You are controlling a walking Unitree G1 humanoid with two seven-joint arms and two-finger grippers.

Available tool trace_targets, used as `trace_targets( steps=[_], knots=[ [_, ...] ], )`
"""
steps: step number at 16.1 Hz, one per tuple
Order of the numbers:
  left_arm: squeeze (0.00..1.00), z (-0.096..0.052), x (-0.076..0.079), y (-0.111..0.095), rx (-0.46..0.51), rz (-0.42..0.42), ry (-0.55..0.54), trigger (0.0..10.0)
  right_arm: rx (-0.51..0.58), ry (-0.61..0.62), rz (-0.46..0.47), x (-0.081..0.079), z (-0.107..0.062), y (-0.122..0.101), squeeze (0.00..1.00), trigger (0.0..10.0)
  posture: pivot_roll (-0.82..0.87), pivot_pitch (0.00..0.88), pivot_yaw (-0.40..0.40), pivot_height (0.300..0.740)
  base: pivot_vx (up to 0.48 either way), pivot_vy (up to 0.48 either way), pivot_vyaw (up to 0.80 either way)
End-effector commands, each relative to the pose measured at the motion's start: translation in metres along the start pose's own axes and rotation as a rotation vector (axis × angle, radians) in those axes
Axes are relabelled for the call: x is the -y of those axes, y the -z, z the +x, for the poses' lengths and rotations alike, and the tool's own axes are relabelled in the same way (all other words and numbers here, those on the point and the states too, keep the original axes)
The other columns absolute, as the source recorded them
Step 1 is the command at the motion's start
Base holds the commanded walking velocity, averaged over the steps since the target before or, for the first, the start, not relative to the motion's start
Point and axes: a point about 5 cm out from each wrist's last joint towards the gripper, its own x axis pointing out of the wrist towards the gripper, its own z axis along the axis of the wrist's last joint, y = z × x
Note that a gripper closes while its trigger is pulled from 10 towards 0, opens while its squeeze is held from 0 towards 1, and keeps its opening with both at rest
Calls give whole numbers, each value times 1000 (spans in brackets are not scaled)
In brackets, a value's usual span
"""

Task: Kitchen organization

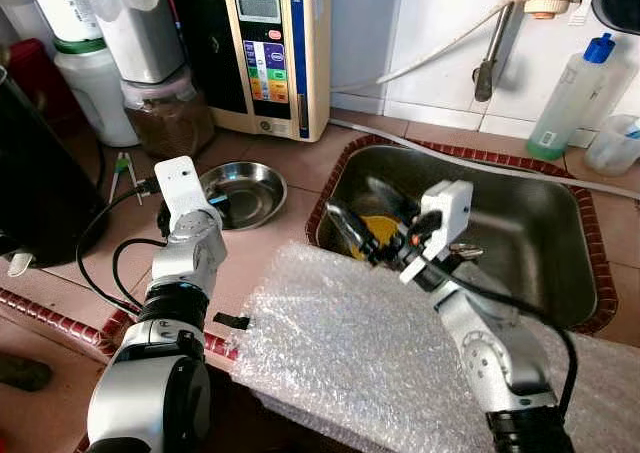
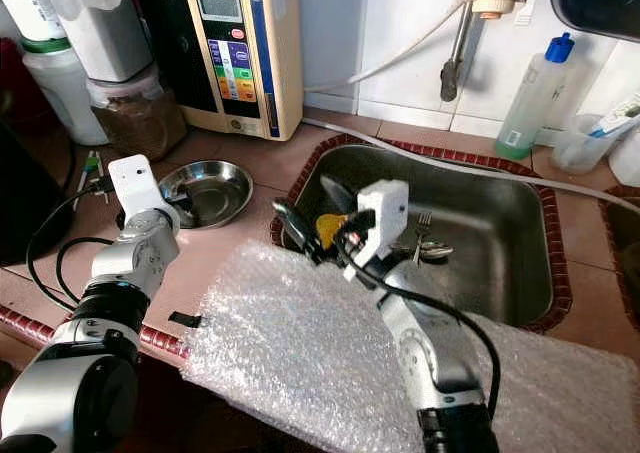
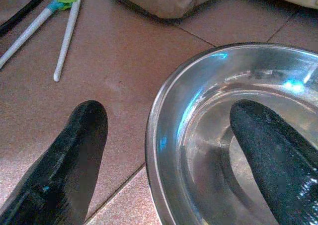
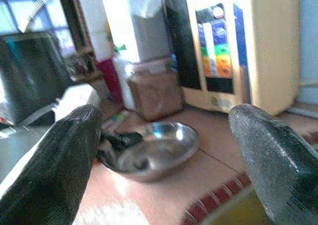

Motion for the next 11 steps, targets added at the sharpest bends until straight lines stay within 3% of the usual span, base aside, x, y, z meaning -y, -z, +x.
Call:
trace_targets(
  steps=[1, 5, 6, 7, 8, 10, 11],
  knots=[
    [0, 2, -4, -6, 16, 3, -21, 10000, 14, -24, 9, -4, 2, -5, 0, 10000, -68, 61, 78, 740, 0, 0, 0],
    [0, 0, 5, 4, -101, 18, 47, 10000, -51, -110, 32, -15, 0, 1, 0, 10000, -70, 64, 80, 740, 0, 0, 0],
    [0, -1, 9, 4, -108, 18, 64, 9490, -57, -126, 37, -17, -1, 2, 0, 10000, -70, 64, 80, 740, 0, 0, 0],
    [0, -2, 13, 3, -113, 1, 94, 8431, -64, -151, 53, -20, -2, 2, 0, 10000, -70, 64, 83, 740, 0, 0, 0],
    [0, -2, 16, 4, -140, -42, 126, 3725, -82, -190, 66, -25, -4, 4, 0, 10000, -70, 64, 85, 740, 0, 0, 0],
    [0, -3, 17, 5, -179, -95, 133, 745, -101, -200, 64, -27, -6, 7, 0, 10000, -70, 65, 86, 740, 0, 0, 0],
    [0, -3, 17, 5, -192, -122, 139, 0, -104, -200, 64, -27, -6, 8, 0, 10000, -68, 67, 86, 740, 0, 0, 0]
  ],
)
